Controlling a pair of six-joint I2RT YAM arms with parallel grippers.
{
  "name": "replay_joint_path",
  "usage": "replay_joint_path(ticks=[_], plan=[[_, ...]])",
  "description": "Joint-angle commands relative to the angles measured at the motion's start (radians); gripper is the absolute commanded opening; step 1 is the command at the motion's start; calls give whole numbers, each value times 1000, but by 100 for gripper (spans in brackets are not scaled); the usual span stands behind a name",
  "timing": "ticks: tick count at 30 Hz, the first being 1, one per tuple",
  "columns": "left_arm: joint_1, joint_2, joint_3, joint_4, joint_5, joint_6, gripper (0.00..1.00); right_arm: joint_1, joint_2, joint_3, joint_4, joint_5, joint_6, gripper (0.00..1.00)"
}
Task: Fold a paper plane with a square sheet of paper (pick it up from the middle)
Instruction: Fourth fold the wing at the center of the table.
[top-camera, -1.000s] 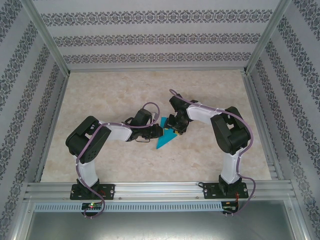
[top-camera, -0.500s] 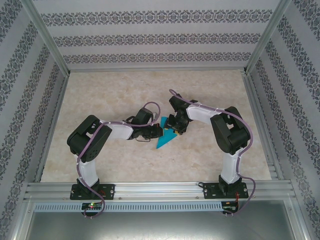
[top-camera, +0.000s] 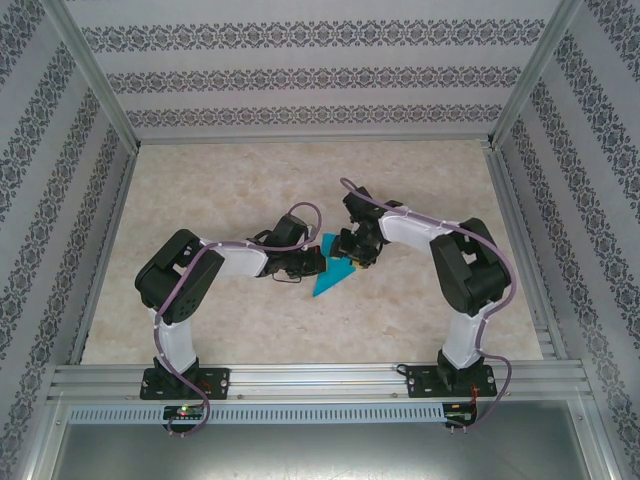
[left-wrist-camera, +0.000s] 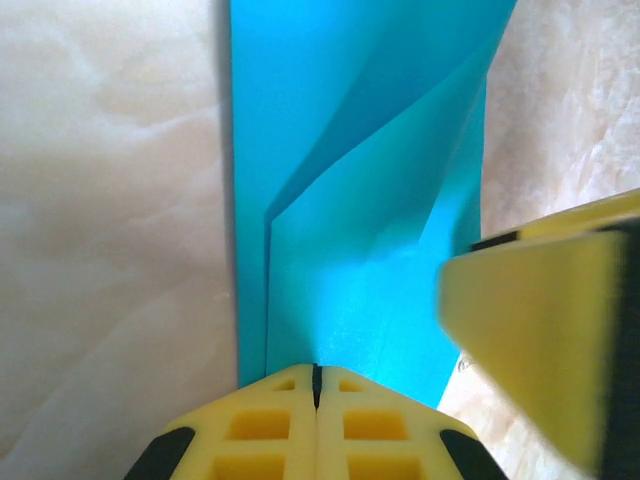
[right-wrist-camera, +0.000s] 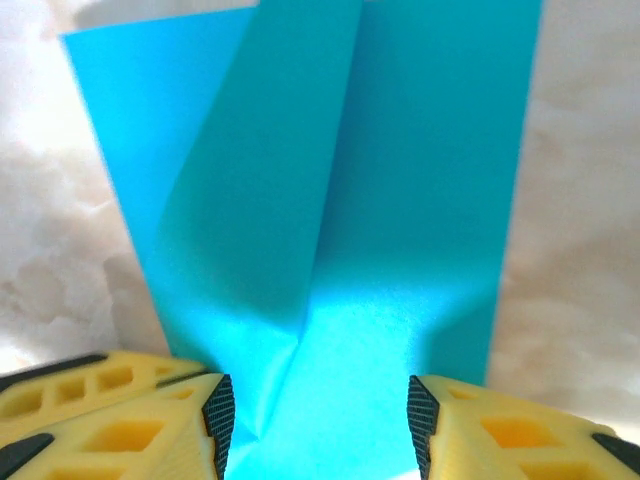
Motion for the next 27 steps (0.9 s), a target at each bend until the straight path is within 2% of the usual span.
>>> replay_joint_path(ticks=[1, 3, 9, 12, 17, 27], plan=[[9, 41, -34, -181, -83, 10, 0, -40, -136, -29, 40, -42, -115, 52], [10, 36, -35, -182, -87, 10, 0, -49, -166, -58, 80, -70, -167, 49], [10, 19, -46, -171, -91, 13, 0, -56, -142, -156, 265, -203, -265, 22], [10, 11, -49, -177, -88, 33, 0, -56, -97, -167, 350, -265, -269, 15], [14, 4, -49, -171, -75, 41, 0, -55, -9, -160, 434, -346, -239, 9], [18, 6, -40, -201, -74, 49, 0, -48, 93, -144, 393, -325, -296, 7]])
